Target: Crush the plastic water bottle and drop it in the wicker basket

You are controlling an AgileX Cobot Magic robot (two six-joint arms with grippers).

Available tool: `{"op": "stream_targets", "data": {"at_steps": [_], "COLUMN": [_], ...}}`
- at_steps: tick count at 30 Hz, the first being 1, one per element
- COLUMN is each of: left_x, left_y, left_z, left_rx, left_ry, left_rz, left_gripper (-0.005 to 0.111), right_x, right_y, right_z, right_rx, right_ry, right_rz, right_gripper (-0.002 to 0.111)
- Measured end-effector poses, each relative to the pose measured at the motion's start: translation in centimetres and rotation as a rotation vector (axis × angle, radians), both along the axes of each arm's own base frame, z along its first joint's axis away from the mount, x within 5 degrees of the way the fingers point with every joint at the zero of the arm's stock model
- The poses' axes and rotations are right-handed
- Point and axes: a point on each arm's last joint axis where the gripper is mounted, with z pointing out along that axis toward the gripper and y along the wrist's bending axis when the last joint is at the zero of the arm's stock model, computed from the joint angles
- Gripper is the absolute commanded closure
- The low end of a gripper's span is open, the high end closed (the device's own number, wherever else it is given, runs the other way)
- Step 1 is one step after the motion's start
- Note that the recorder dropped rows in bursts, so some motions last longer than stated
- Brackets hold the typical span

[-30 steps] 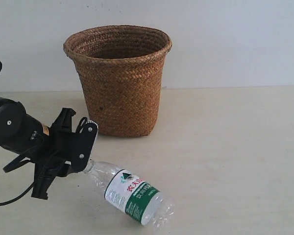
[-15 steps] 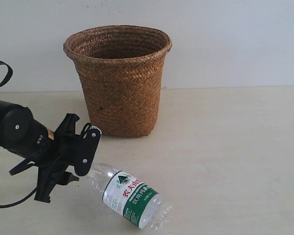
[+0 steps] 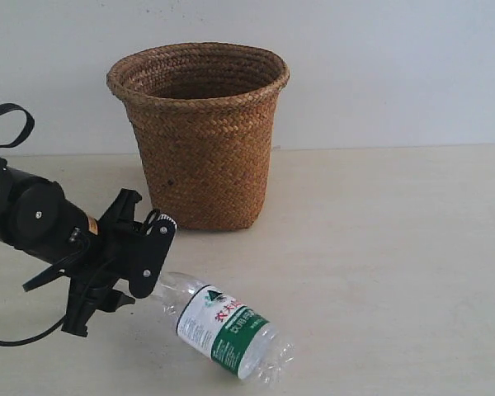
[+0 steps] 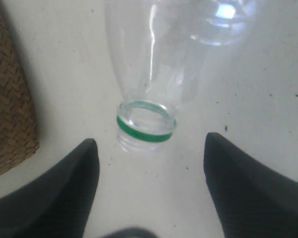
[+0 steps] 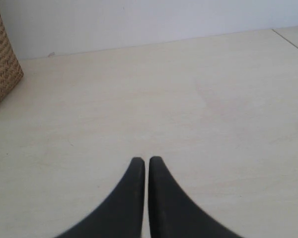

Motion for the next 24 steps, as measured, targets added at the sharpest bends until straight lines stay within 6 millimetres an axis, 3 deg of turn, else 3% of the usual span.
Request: {"op": "stream_targets", "data": {"at_steps": [16, 24], "left_x": [0.4, 0.1], "left_y": [-0.3, -1.7], "left_z": [-1.2, -1.2], "left_rx": [0.022, 0.013], "left_ry": [-0.004, -0.037], "left_rz": [-0.041, -0.09], "left_gripper": [0.049, 0.049], "right_x": [0.0, 0.0], "right_y": [0.0, 0.0], "right_z": [0.0, 0.0], "right_rx": [0.0, 0.0], "right_ry": [0.0, 0.0], "right_rz": [0.0, 0.0], "right_gripper": [0.108, 0.108]}}
